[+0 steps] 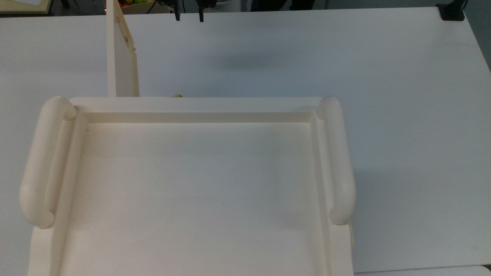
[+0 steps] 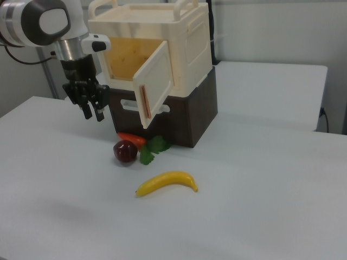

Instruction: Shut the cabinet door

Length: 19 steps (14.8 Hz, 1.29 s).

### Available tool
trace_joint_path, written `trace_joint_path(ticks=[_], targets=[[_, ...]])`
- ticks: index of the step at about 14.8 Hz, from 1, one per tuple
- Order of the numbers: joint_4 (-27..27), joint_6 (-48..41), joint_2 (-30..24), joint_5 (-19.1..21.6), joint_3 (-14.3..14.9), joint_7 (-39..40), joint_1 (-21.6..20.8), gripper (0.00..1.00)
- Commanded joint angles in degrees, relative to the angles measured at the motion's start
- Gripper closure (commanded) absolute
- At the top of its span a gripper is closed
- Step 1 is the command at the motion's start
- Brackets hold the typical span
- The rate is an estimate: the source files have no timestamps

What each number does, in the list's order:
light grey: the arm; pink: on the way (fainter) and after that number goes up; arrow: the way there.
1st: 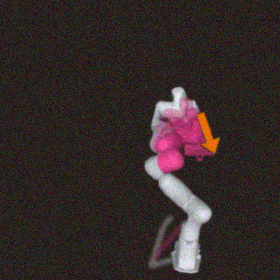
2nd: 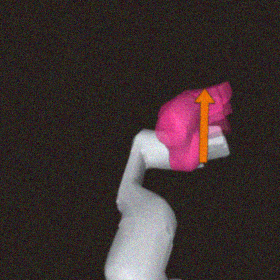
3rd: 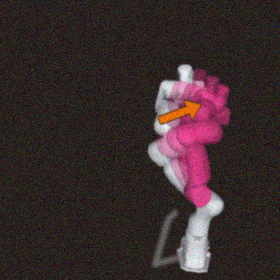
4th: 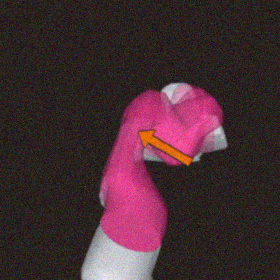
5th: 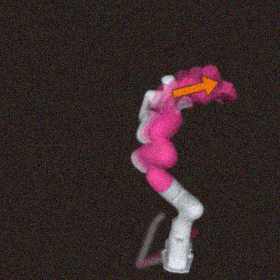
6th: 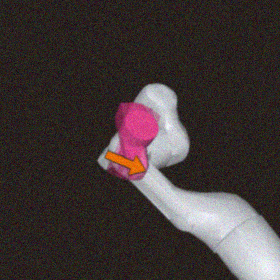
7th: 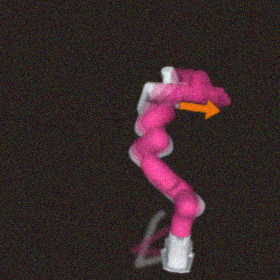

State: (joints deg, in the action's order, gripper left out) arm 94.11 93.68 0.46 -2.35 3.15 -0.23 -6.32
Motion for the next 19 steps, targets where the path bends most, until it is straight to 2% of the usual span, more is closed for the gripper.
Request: trace_joint_path(ticks=[1, 6, 8, 15, 19], targets=[[0.8, 0.2, -0.9, 0.7, 0.4, 2.3, -0.4, 1.00], [0.7, 0.3, -0.8, 0.9, 0.4, 1.8, -0.4, 1.00], [-1.6, -0.1, -0.6, 1.1, 0.5, 1.6, -0.3, 1.00], [-15.2, 0.8, -0.5, 1.1, 0.8, 1.3, 0.0, 1.00], [-17.5, 10.2, -0.5, 1.1, 1.3, -0.6, 2.8, 1.00]])
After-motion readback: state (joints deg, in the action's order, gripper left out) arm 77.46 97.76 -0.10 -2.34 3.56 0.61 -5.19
